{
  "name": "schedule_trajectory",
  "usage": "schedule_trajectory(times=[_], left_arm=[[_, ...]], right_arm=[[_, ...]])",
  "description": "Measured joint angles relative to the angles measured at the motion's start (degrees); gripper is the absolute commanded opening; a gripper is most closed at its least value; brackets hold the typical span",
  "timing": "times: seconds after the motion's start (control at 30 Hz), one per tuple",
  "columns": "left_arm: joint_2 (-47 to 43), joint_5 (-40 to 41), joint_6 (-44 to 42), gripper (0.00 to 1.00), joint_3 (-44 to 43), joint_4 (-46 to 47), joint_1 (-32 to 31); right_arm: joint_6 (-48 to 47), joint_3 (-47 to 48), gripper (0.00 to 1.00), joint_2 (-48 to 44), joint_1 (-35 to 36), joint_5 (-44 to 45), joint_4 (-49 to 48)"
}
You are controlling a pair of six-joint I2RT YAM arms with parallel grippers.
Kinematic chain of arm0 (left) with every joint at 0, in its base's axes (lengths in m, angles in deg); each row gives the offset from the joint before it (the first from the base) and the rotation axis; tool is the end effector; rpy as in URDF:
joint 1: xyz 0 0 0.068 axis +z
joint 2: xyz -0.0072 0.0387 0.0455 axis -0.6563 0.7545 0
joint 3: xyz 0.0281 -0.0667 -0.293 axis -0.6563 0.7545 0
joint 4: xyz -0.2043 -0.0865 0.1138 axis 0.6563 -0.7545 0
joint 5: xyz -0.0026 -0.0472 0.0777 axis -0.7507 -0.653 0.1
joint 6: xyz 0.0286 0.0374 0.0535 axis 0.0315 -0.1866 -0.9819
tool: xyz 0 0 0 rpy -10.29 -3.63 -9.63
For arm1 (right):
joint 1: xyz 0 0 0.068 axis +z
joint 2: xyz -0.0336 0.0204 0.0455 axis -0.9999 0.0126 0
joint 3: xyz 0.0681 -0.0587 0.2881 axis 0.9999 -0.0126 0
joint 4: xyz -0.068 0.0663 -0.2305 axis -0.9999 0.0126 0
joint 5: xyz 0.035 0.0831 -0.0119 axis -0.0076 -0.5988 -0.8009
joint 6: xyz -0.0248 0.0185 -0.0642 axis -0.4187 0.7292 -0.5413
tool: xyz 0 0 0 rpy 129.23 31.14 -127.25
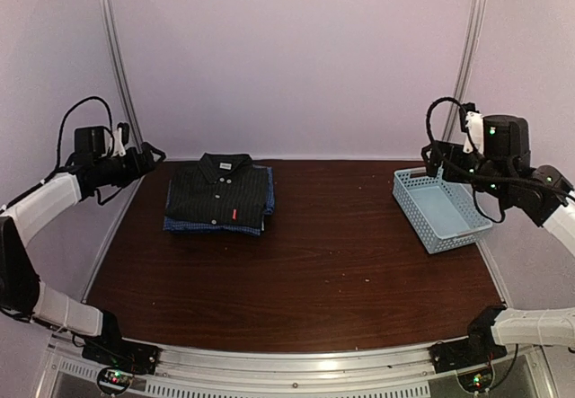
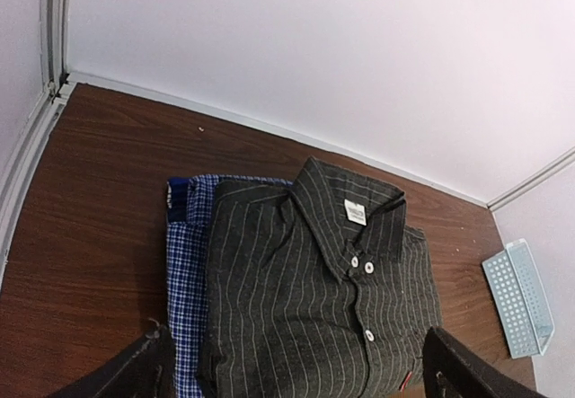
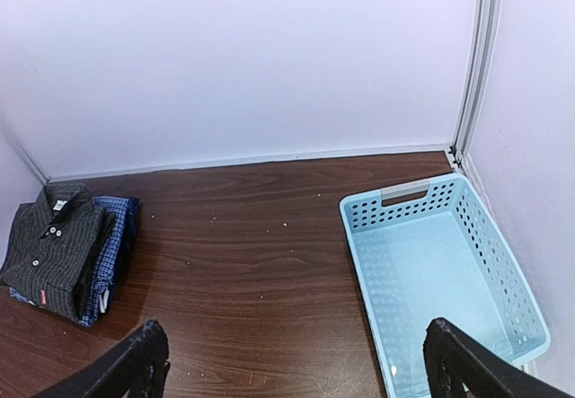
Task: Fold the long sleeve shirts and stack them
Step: Reset both arms
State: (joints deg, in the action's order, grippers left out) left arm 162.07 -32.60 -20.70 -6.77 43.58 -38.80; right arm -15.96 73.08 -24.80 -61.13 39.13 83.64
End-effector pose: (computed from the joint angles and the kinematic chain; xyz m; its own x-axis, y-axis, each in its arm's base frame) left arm 0.3045 -0.0114 0.3250 -0.5572 -0.4914 -0.6694 0.0355 0.7913 -0.6104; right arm 0.1715 0.0757 0.3970 -0.4040 0.1306 -0.9054 -0.1440 0.9683 0.2039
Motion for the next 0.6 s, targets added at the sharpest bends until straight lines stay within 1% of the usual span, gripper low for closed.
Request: schedule_trajectory(times=[0.07, 0.17, 0.3, 0.4, 0.5, 0.6], left_arm=[[-3.4, -1.1, -1.9, 0.98, 1.9, -0.4, 0.4], [-10.3, -0.5, -5.4, 0.98, 4.2, -1.2, -0.8], [-21.3, 4.0, -10.4, 0.98, 7.8, -0.1, -3.4], [-27.3, 7.8, -13.2, 0.98, 10.2, 1.1, -6.4], [-30.6, 11.8, -15.1, 0.98, 11.6, 1.8, -9.7], [-31.1, 14.5, -16.0, 0.98, 12.0, 2.3, -11.7]], right_arm=[[-0.8, -0.1, 1.0, -1.6, 0.0, 0.2, 0.2], [-2.1, -0.9, 1.0, -4.1, 0.0, 0.3, -0.2], [-3.3, -1.7, 1.0, -6.1, 0.0, 0.6, -0.5], [-3.8, -2.7, 1.0, -7.3, 0.0, 1.0, -1.4], [-4.1, -5.4, 1.0, -9.0, 0.0, 1.7, -2.9], [-4.1, -7.3, 1.0, -10.0, 0.0, 2.3, -3.3]])
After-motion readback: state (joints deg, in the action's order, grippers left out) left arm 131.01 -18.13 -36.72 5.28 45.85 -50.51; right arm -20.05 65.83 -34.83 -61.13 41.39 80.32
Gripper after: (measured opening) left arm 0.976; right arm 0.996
